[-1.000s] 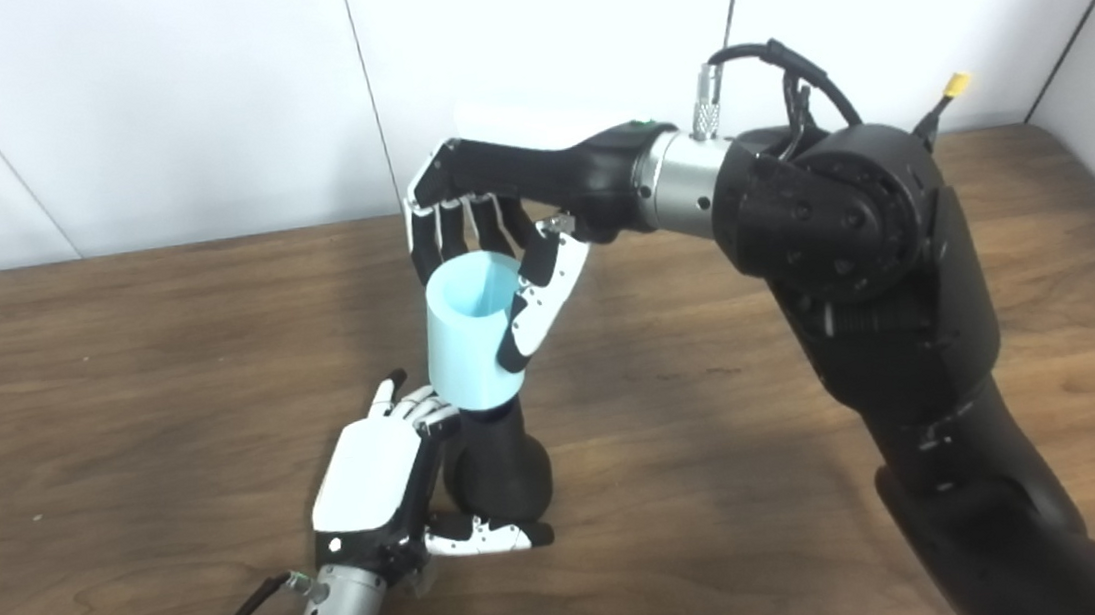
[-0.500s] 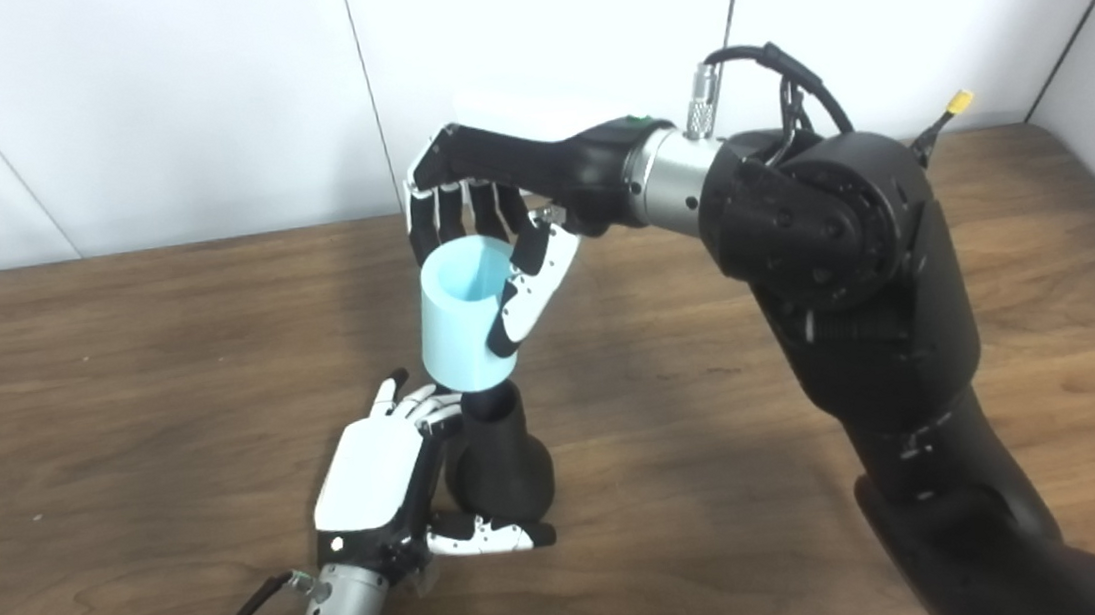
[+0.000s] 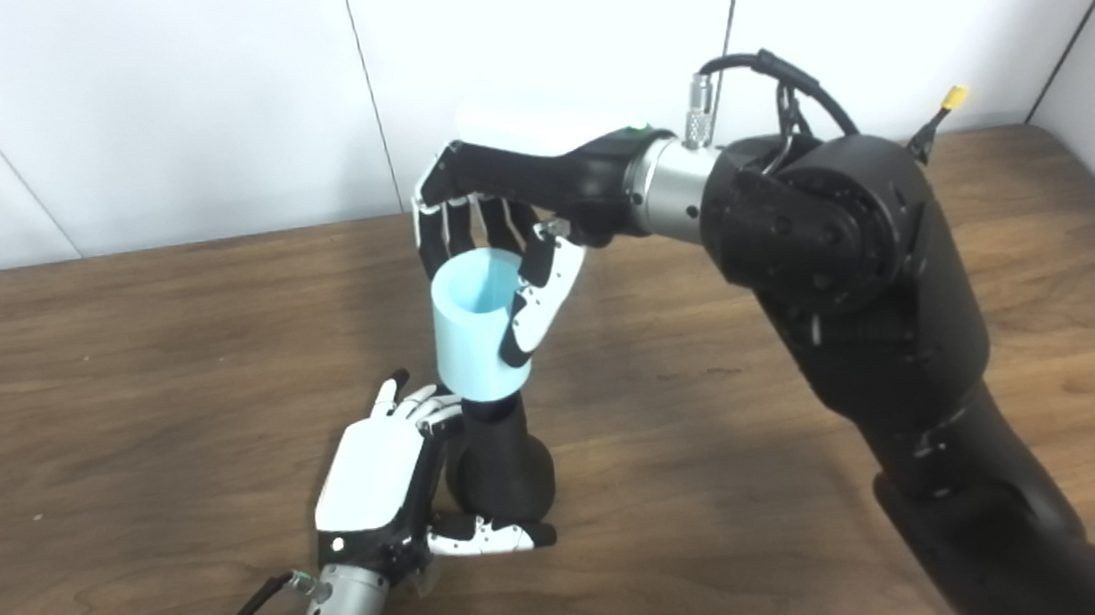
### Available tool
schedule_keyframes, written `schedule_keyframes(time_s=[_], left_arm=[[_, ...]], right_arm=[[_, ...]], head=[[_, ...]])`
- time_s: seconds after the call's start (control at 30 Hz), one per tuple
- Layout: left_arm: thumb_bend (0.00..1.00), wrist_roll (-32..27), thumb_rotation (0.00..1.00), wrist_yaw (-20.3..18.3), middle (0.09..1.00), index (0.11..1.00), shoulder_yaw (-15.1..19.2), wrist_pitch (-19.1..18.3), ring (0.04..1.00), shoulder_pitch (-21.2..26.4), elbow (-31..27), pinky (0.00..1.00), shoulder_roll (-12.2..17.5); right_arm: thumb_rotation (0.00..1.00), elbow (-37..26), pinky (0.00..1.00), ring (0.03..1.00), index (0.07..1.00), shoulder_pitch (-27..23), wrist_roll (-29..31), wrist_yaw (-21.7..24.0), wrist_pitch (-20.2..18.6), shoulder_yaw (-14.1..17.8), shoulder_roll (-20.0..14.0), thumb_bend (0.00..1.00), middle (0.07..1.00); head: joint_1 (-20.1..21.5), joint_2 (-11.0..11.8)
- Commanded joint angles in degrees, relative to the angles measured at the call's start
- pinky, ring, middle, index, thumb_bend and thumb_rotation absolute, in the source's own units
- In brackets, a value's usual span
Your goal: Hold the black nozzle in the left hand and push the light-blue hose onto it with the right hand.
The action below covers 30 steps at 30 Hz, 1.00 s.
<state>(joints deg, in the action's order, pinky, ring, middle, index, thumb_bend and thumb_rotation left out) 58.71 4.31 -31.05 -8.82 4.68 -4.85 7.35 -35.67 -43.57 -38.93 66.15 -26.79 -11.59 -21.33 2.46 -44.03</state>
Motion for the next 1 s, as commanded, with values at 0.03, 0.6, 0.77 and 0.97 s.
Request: schedule_keyframes(time_s=[0.03,0.6,0.77,0.97], left_arm=[[0.52,0.39,0.05,-3.07,0.756,0.482,-1.19,-0.12,0.856,-1.23,0.08,1.00,-0.21],[0.52,0.35,0.05,-3.44,0.754,0.482,-1.09,-0.22,0.850,-1.23,-0.32,1.00,-0.11],[0.52,0.26,0.05,-3.32,0.754,0.482,-1.14,-0.13,0.850,-1.24,-0.16,1.00,-0.18],[0.52,0.34,0.05,-3.55,0.755,0.482,-1.15,-0.26,0.851,-1.24,-0.43,1.00,-0.18]], right_arm=[[0.00,-0.87,0.25,0.350,0.534,-2.66,0.72,4.63,-0.12,0.39,-1.19,0.51,0.461],[0.00,-1.39,0.32,0.377,0.518,-1.99,-1.14,5.56,-0.12,-1.16,-0.97,0.52,0.489],[0.00,-1.21,0.31,0.367,0.527,-2.16,-1.40,5.94,-0.12,-1.77,-0.84,0.51,0.490],[0.00,-1.12,0.30,0.364,0.526,-1.70,0.09,3.88,-0.11,-2.74,-1.38,0.51,0.483]], head=[[0.22,-0.19],[0.47,-0.49],[0.41,-0.52],[0.43,-0.66]])
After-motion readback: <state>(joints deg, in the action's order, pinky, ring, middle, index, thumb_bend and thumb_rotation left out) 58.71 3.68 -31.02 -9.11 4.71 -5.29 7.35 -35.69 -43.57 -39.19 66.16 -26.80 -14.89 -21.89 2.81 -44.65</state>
